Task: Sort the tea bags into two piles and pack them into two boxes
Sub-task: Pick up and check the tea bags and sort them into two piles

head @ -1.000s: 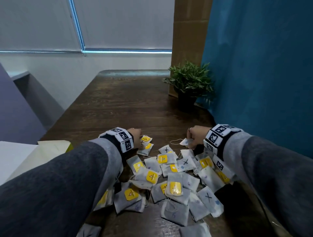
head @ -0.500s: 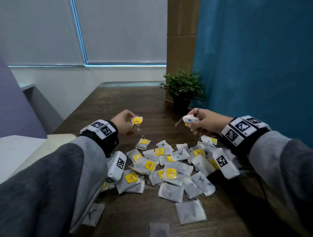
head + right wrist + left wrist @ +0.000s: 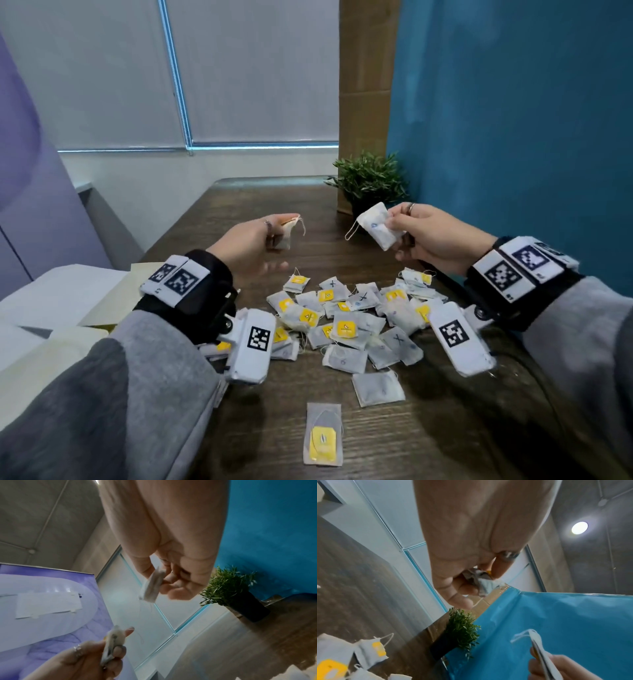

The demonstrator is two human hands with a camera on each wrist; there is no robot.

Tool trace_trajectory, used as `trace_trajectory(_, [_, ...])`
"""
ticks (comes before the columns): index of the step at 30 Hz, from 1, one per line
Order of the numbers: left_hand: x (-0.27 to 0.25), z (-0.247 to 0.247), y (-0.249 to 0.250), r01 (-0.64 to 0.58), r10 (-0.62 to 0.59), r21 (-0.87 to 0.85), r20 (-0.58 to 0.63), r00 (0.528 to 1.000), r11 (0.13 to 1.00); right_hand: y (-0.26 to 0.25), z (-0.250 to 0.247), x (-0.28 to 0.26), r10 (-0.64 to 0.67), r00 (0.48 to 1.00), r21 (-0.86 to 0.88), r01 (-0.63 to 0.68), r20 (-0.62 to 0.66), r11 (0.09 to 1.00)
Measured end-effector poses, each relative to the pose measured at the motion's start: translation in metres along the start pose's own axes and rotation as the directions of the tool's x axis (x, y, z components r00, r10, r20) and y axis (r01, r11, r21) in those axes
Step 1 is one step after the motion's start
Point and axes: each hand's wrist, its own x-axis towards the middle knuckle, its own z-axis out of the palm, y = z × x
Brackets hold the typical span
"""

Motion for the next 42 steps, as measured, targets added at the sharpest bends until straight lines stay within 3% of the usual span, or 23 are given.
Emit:
trace_trajectory(3, [-0.007,0.005,-0.007,-0.117,0.119,0.030,-0.052,0.992,0.993,-0.001,0.004,-0.005,-0.054,0.997,0.080,0.058,-0.051,0.995])
trace_trajectory(9, [-0.012,0.009,-0.017,-0.276,0.290,0.127,-0.099,0.952,0.953,-0.001,0.021,-0.015,-0.068,0.997,0.369,0.075,-0.032,0.926])
trace_trajectory(11, [-0.014,0.011,-0.019,-0.264,0.273,0.130,-0.060,0.960,0.956,0.001,0.028,-0.016,-0.075,0.996,0.408,0.085,-0.040,0.909])
trace_trajectory(15, [-0.016,0.012,-0.026,-0.172,0.175,-0.053,0.069,0.982,0.984,0.012,0.041,-0.014,-0.046,0.998,0.434,0.059,-0.040,0.899])
trace_trajectory(19, [-0.013,0.014,-0.029,-0.083,0.106,-0.230,0.091,0.990,0.970,0.020,0.046,-0.013,-0.027,0.997,0.435,0.054,-0.070,0.899])
trace_trajectory(21, [-0.012,0.011,-0.028,0.024,0.052,-0.456,0.153,0.987,0.890,0.022,0.047,-0.011,-0.038,0.996,0.431,0.070,-0.083,0.900])
trace_trajectory(23, [-0.010,0.005,-0.029,0.133,0.058,-0.645,0.266,0.962,0.753,0.025,0.048,-0.008,-0.039,0.996,0.449,0.072,-0.083,0.890])
trace_trajectory(26, [-0.008,0.000,-0.033,0.213,0.104,-0.763,0.344,0.933,0.611,0.028,0.049,-0.002,-0.013,0.998,0.491,0.044,-0.067,0.870])
trace_trajectory(30, [-0.001,-0.003,-0.038,0.285,0.022,-0.811,0.343,0.939,0.511,0.031,0.049,0.004,-0.002,0.998,0.494,0.029,-0.056,0.869])
trace_trajectory(34, [0.003,-0.002,-0.040,0.231,-0.090,-0.741,0.225,0.970,0.630,0.034,0.046,0.008,0.022,1.000,0.478,-0.015,-0.008,0.878])
trace_trajectory(37, [0.005,-0.002,-0.040,0.216,-0.101,-0.698,0.202,0.974,0.683,0.033,0.042,0.006,0.031,0.999,0.460,-0.040,0.027,0.887])
trace_trajectory(42, [0.006,0.013,-0.045,0.221,-0.161,-0.602,0.152,0.975,0.768,0.017,0.053,0.005,-0.026,0.999,0.309,0.016,0.027,0.951])
